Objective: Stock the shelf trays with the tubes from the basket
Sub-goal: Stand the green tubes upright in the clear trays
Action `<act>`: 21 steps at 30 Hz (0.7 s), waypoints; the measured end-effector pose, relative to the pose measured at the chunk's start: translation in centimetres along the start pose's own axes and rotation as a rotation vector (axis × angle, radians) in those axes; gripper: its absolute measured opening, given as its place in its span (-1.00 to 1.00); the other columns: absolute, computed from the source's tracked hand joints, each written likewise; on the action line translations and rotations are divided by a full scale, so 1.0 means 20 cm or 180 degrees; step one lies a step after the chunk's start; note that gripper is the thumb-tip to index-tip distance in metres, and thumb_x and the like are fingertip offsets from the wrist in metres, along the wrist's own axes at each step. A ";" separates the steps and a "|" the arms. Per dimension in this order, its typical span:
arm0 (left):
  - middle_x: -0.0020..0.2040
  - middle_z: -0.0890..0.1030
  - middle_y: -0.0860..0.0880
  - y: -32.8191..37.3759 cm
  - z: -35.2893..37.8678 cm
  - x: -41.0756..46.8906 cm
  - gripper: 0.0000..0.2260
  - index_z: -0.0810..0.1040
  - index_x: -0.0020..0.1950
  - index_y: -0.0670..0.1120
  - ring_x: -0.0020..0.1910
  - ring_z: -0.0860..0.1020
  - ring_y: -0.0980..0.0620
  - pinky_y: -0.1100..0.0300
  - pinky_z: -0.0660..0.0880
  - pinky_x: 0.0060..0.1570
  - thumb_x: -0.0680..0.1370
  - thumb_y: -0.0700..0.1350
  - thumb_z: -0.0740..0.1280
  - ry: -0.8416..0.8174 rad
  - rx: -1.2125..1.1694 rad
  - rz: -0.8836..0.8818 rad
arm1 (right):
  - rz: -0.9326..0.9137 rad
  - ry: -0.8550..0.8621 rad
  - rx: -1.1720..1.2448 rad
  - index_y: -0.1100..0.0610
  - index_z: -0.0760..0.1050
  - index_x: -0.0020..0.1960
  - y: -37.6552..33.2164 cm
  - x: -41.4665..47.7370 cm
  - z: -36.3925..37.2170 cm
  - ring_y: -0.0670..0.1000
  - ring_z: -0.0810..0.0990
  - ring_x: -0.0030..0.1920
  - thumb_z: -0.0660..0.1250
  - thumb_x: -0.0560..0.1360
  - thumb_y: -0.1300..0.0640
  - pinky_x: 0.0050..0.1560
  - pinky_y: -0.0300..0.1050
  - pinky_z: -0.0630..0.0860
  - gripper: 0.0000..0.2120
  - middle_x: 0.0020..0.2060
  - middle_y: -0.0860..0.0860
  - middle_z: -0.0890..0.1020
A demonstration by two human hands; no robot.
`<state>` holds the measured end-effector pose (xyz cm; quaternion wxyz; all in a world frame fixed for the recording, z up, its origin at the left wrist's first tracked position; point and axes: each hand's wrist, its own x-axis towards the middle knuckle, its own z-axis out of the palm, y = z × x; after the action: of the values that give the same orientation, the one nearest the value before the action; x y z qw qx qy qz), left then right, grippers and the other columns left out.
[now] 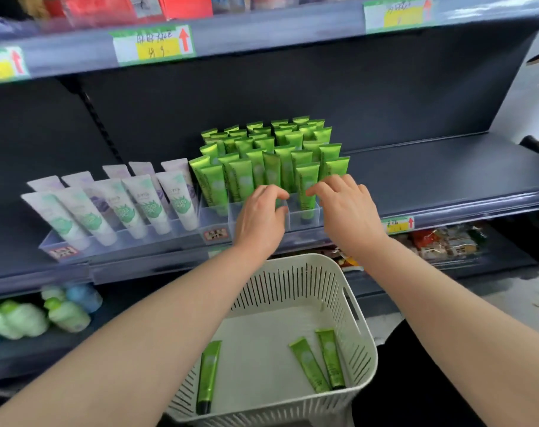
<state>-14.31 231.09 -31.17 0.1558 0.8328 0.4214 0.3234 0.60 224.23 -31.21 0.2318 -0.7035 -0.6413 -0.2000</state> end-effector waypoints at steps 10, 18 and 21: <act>0.21 0.55 0.00 -0.42 0.17 -0.51 -0.77 0.49 0.23 -0.02 0.18 0.53 -0.03 0.00 0.49 0.15 0.59 -0.20 0.26 -0.0835 0.0148 -0.0716 | 0.0152 -0.1353 0.0314 0.00 0.39 0.33 -0.21 -0.49 0.39 0.12 0.41 0.20 0.22 0.42 0.35 0.12 0.00 0.34 -0.48 0.15 0.00 0.49; 0.31 0.48 0.03 -0.67 0.34 -0.77 -0.69 0.43 0.32 -0.02 0.25 0.49 0.04 0.12 0.46 0.18 0.60 -0.24 0.23 -0.1531 0.0376 -0.1168 | 0.0149 -0.2440 0.0233 -0.04 0.32 0.36 -0.25 -0.68 0.68 0.05 0.37 0.28 0.27 0.47 0.35 0.30 0.00 0.34 -0.46 0.25 -0.03 0.44; 0.34 0.46 0.01 -0.76 0.37 -0.82 -0.68 0.41 0.35 -0.06 0.28 0.47 0.04 0.15 0.41 0.19 0.60 -0.26 0.21 -0.1727 0.0431 -0.1250 | 0.0124 -0.2939 0.0102 -0.03 0.31 0.38 -0.26 -0.73 0.78 0.07 0.31 0.35 0.25 0.42 0.42 0.45 0.16 0.15 -0.39 0.29 -0.01 0.40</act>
<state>-25.55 227.03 -51.44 0.2658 0.8000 0.5374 0.0253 -6.29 221.97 -51.99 -0.0636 -0.7272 -0.6671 0.1486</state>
